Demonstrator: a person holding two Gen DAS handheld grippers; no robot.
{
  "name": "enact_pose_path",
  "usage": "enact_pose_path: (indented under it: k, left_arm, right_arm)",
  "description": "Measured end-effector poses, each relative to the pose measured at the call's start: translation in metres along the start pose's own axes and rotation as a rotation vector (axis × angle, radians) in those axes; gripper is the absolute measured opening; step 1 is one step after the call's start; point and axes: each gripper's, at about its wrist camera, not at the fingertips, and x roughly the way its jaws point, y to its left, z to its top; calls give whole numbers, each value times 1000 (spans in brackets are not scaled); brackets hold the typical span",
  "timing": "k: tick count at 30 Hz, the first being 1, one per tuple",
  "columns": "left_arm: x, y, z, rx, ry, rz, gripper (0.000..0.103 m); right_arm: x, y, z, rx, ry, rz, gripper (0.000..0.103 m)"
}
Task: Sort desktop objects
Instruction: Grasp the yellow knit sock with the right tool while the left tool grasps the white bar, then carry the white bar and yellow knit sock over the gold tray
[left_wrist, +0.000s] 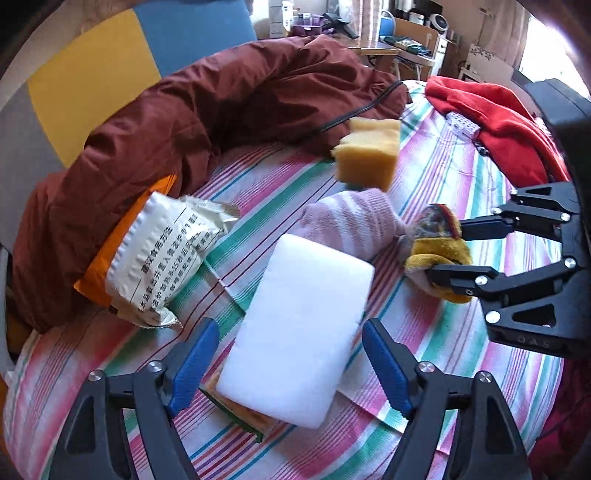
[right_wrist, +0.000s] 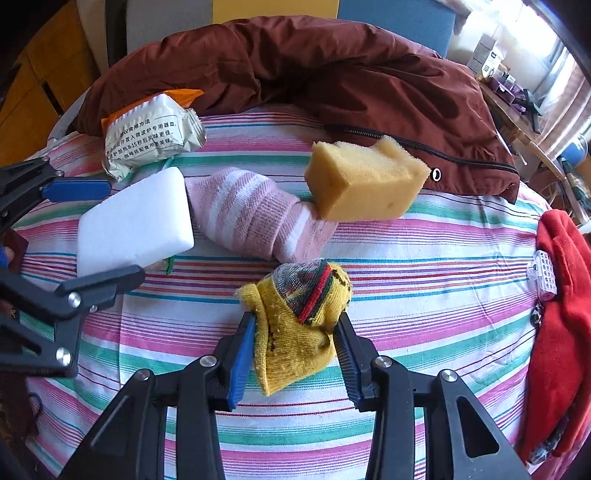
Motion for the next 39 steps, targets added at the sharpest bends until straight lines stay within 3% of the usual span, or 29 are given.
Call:
enact_pose_path:
  k: [1,10,15,22,28,39]
  left_arm:
    - [2,2,0,-7,4,-3,67]
    - [-19,15,-2,-145,-95,-52,62]
    - [-53,9,-21,-256,-139,-60,62]
    - [-105,-3,-69,-388,-185,-62,62]
    - [-140,-3,-108,-460,-221,3,62]
    - [-213,30,-199,-619,-297,228,62]
  right_arm:
    - [1,1,0,-1,1,-2,43]
    - [3,4,1,-2,-11,0,42]
    - [-5,11,0,-36,-29,34,42]
    - [-23,49,-7,-200,-94,143,42]
    - [-32,78,-18,-299,-139,216,42]
    - [-60,119,-30,-323,-212,346,42]
